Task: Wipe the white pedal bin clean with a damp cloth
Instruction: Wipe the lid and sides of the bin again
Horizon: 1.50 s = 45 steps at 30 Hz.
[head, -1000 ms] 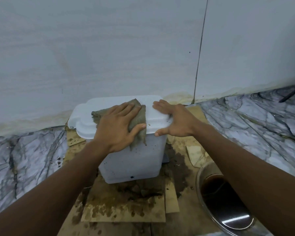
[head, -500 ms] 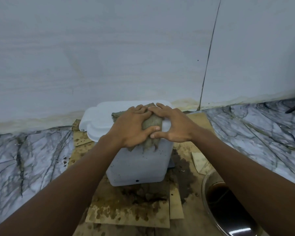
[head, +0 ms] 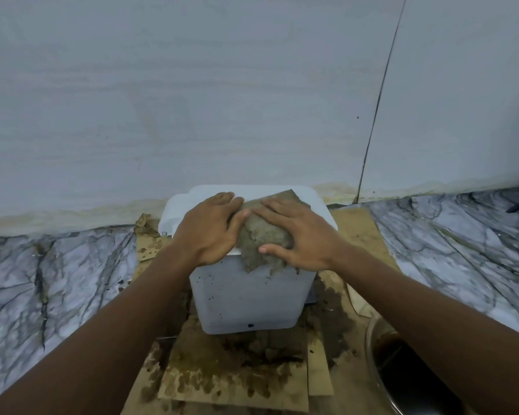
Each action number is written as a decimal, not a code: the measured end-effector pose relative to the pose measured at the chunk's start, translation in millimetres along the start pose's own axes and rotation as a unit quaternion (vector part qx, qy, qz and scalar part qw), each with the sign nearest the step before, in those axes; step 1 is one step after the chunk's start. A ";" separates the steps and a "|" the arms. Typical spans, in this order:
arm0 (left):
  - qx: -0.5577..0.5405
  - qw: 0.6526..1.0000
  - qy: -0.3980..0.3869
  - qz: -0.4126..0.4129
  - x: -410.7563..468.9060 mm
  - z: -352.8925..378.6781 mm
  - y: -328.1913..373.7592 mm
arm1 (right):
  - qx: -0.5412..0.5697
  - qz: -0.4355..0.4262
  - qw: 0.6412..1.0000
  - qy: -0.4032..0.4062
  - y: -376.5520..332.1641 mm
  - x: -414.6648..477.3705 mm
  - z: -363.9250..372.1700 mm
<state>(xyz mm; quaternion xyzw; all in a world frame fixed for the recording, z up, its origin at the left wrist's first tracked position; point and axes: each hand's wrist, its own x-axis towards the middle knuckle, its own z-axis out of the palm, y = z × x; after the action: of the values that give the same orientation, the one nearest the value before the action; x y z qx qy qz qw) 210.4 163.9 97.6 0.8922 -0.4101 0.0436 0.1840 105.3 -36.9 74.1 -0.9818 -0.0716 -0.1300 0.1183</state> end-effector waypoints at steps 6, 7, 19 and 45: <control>0.033 0.999 0.005 -0.016 -1.2 8.7 0.6 | 0.028 0.083 0.996 0.010 32.2 -30.8 -15.9; 0.031 0.999 0.007 -0.019 -0.4 9.0 0.1 | 0.021 0.098 0.995 0.024 27.8 -29.0 -14.4; -0.003 0.999 0.014 -0.039 3.6 7.2 -0.5 | 0.071 0.064 0.993 0.073 54.4 -32.6 -5.9; 0.025 0.998 0.056 -0.006 -2.7 7.1 2.7 | 0.012 0.153 0.979 0.134 1.7 -11.0 3.9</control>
<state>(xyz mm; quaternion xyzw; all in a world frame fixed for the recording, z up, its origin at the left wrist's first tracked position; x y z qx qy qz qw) 206.1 161.6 91.2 0.8951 -0.3927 0.1021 0.1848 95.9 -38.8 67.1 -0.9531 0.0948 -0.2402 0.1576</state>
